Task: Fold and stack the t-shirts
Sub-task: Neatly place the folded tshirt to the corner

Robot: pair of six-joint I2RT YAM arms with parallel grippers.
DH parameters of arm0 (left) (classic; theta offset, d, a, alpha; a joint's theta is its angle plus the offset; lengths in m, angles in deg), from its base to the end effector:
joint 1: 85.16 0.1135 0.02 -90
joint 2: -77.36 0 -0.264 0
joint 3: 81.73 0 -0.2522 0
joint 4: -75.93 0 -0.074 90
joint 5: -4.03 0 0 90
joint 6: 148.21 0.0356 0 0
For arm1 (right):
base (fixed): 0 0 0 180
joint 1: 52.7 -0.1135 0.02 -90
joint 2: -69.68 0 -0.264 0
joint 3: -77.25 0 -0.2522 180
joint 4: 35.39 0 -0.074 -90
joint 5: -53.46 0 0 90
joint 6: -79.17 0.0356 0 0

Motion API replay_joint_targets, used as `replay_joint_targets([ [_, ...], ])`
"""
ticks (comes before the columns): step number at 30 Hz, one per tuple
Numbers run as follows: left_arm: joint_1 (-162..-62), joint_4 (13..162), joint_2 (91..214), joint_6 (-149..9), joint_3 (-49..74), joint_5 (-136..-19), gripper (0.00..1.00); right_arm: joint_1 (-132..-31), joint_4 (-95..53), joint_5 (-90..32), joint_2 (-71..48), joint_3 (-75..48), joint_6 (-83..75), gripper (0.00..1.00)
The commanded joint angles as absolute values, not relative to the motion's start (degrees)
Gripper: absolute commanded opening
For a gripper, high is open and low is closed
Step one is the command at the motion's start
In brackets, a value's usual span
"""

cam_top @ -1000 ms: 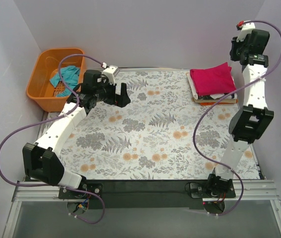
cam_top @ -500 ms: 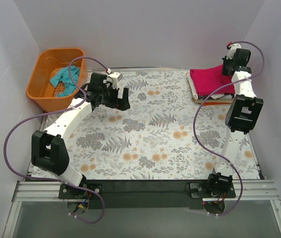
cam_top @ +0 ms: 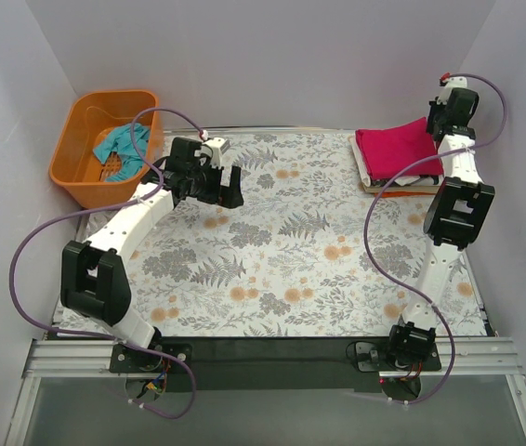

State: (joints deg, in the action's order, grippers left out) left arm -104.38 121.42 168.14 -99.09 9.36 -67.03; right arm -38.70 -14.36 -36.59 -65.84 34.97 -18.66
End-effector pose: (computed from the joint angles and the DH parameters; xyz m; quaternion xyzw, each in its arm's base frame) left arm 0.3254 -0.1257 0.2900 -0.1139 0.9137 -0.3123 0.2337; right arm 0.5473 -0.1365 0.2728 0.0440 0.8121 -0.1105 0.5713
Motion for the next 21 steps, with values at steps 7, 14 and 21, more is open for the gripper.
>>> replay_joint_targets([
  [7, -103.7, 121.33, 168.15, -99.34, 10.94, -65.58, 0.98, -38.46, -28.38, -38.92, -54.0, 25.89, -19.18, 0.01],
  [14, -103.7, 120.45, 167.97, -100.13, 11.91, -64.61, 0.98, -38.55, -25.07, -26.35, -50.72, 24.56, -17.59, 0.01],
  [21, -103.7, 120.45, 168.41, -100.48, 11.03, -63.99, 0.98, -38.81, -19.62, -23.01, -55.9, 28.68, -14.08, 0.01],
])
